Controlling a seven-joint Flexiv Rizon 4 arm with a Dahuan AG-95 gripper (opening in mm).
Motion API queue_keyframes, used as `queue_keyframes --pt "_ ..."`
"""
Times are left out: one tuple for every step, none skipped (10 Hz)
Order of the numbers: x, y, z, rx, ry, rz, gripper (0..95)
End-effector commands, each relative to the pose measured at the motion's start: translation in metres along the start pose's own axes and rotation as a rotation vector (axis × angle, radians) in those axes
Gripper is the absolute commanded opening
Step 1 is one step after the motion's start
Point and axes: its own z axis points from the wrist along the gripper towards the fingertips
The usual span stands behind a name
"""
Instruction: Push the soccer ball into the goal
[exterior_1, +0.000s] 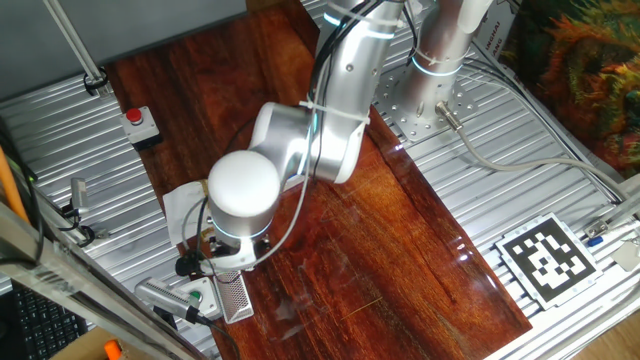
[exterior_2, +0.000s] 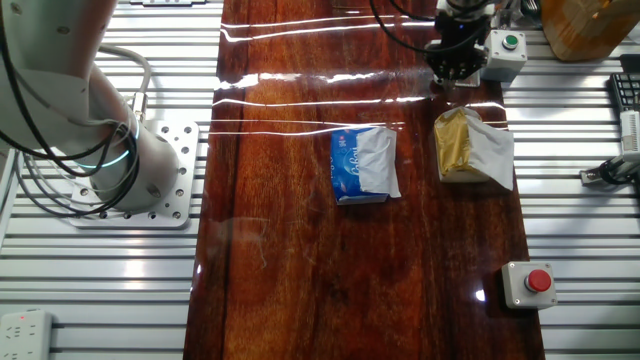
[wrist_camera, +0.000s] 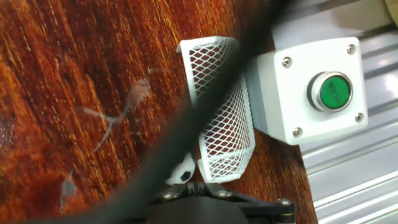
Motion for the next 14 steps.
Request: queue_keyframes --pt "0.010 0.008 0.001 0.005 -0.003 0.003 0.0" --pt "0.013 0.011 -0.001 0.005 -0.003 0.006 0.0" --pt "0.012 0.011 -0.005 0.004 -0.002 0.012 0.0" --pt "0.010 0.013 -0.008 0.003 -0.004 0.014 0.0" --pt "0.007 0.016 -0.010 0.007 -0.003 0.018 0.0" --pt "0.006 0.016 -0.010 0.009 -0.009 0.022 0.0" --pt "0.006 0.016 -0.010 0.007 -0.011 0.026 0.0" --pt "0.005 0.017 -0.010 0.007 -0.013 0.026 0.0" --pt "0.005 0.017 -0.010 0.007 -0.020 0.029 0.0" --pt "0.004 0.018 -0.010 0.007 -0.027 0.033 0.0" --pt "0.004 0.018 -0.010 0.009 -0.035 0.035 0.0" --pt "0.004 0.018 -0.011 0.013 -0.047 0.035 0.0" --pt "0.004 0.018 -0.011 0.014 -0.065 0.040 0.0" --pt "0.004 0.018 -0.011 0.024 -0.086 0.041 0.0"
